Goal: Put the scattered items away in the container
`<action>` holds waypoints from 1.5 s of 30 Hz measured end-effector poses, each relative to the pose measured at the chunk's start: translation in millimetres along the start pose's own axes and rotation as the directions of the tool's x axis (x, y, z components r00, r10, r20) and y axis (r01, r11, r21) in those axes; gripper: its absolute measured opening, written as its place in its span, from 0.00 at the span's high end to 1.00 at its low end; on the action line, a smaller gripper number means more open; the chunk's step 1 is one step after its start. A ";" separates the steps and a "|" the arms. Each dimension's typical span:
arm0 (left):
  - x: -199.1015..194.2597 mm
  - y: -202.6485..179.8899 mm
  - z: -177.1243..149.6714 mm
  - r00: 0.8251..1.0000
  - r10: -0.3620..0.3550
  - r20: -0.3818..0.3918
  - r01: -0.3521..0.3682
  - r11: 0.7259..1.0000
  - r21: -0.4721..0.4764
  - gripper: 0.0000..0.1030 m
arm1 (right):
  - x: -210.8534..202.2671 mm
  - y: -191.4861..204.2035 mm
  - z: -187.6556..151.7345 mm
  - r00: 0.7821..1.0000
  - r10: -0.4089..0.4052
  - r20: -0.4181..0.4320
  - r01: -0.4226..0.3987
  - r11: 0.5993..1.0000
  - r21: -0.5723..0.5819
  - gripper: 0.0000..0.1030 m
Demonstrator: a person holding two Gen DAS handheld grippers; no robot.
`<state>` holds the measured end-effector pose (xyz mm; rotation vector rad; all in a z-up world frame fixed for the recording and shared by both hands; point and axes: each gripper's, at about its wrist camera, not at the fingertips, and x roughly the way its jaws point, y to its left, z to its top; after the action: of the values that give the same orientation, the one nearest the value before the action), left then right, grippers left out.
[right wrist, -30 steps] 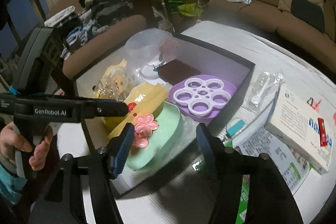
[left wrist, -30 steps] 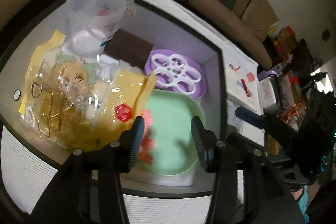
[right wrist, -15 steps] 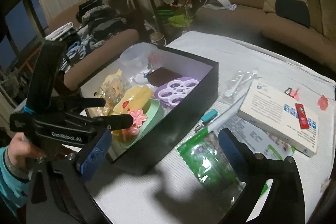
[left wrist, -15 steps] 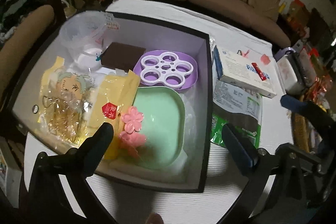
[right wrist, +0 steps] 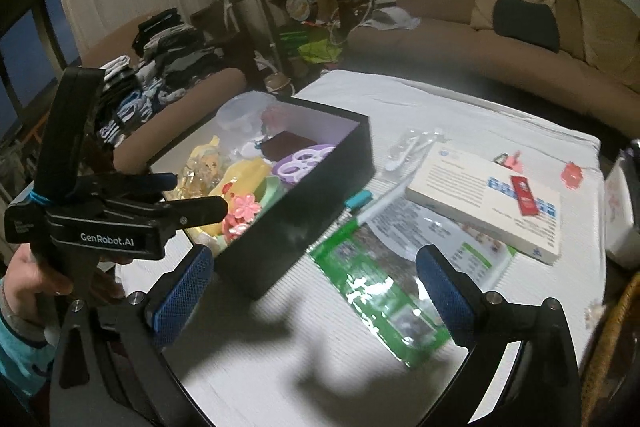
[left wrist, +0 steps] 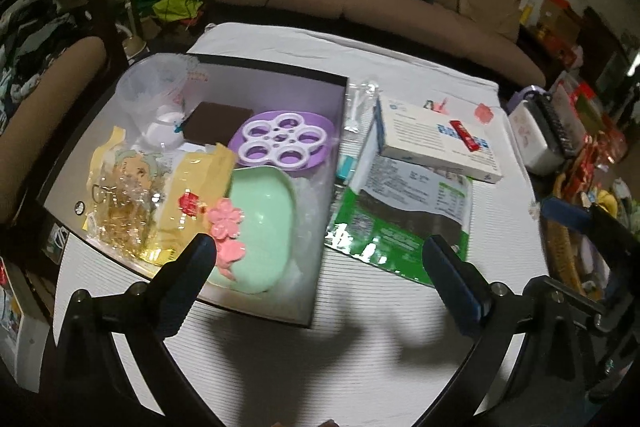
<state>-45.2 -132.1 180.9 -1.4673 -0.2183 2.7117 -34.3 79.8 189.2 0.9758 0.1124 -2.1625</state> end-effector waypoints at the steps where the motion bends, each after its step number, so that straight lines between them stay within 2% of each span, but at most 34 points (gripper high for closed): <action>1: -0.5 -6.2 -1.6 1.000 -0.002 0.003 0.002 1.000 0.008 0.00 | -4.9 -4.4 -3.9 1.000 -0.016 0.003 0.016 1.000 0.006 0.00; 5: 2.5 -34.2 -9.3 0.999 -0.032 0.008 0.031 0.998 0.053 0.00 | -19.4 -26.0 -20.8 0.997 -0.077 0.013 0.076 0.996 0.048 0.00; 12: 30.7 -93.8 -8.5 0.983 -0.184 -0.026 0.186 0.976 0.110 0.00 | -41.1 -94.7 -51.9 0.992 -0.122 0.014 0.117 0.972 0.204 0.00; 15: 54.4 -119.2 8.1 0.975 -0.215 -0.051 0.219 0.969 0.112 0.00 | -49.1 -120.6 -58.4 0.990 -0.137 0.027 0.126 0.961 0.248 0.00; 20: 115.5 -157.7 57.1 0.977 -0.186 -0.100 0.199 0.970 0.142 0.00 | -55.4 -154.3 -60.1 0.983 -0.172 0.064 0.149 0.952 0.267 0.00; 24: 168.9 -179.3 103.5 0.982 -0.149 -0.119 0.167 0.972 0.163 0.00 | -50.6 -196.5 -36.4 0.978 -0.198 0.067 0.170 0.942 0.290 0.00; 27: 214.8 -198.1 133.3 0.984 -0.091 -0.154 0.121 0.973 0.195 0.00 | -42.6 -241.8 -2.3 0.973 -0.219 0.068 0.185 0.925 0.333 0.00; 30: 257.8 -211.6 161.4 0.979 -0.084 -0.188 0.123 0.971 0.207 0.02 | -20.3 -293.1 33.3 0.969 -0.245 0.040 0.211 0.897 0.388 0.00; 32: 280.5 -217.1 177.6 0.980 -0.067 -0.190 0.111 0.967 0.231 0.07 | 2.3 -323.4 54.0 0.966 -0.258 0.004 0.235 0.885 0.402 0.00; 33: 288.3 -220.1 182.0 0.981 -0.054 -0.185 0.101 0.962 0.253 0.14 | 12.0 -334.6 61.7 0.965 -0.264 -0.008 0.244 0.881 0.404 0.02; 36: 312.7 -230.6 190.4 0.984 -0.004 -0.179 0.066 0.937 0.342 0.25 | 41.0 -367.1 79.0 0.958 -0.285 -0.041 0.276 0.868 0.412 0.12; 37: 320.9 -233.2 192.8 0.984 0.001 -0.179 0.065 0.929 0.364 0.25 | 49.0 -374.8 82.4 0.952 -0.301 -0.050 0.294 0.864 0.409 0.13; 40: 336.9 -238.4 197.1 0.985 -0.007 -0.171 0.074 0.917 0.391 0.26 | 76.2 -389.8 89.6 0.929 -0.359 -0.086 0.366 0.864 0.346 0.21; 44: 349.7 -243.8 201.6 0.971 -0.110 -0.212 0.183 0.913 0.364 0.27 | 109.4 -403.6 87.8 0.917 -0.370 -0.148 0.398 0.866 0.302 0.28; 45: 354.1 -246.2 200.7 0.971 -0.103 -0.218 0.180 0.910 0.374 0.35 | 115.0 -406.8 86.8 0.915 -0.370 -0.160 0.403 0.865 0.300 0.28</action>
<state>-412.7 130.8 32.1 -1.5075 0.2090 2.3015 -407.2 271.3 86.8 1.3443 -0.0082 -2.5566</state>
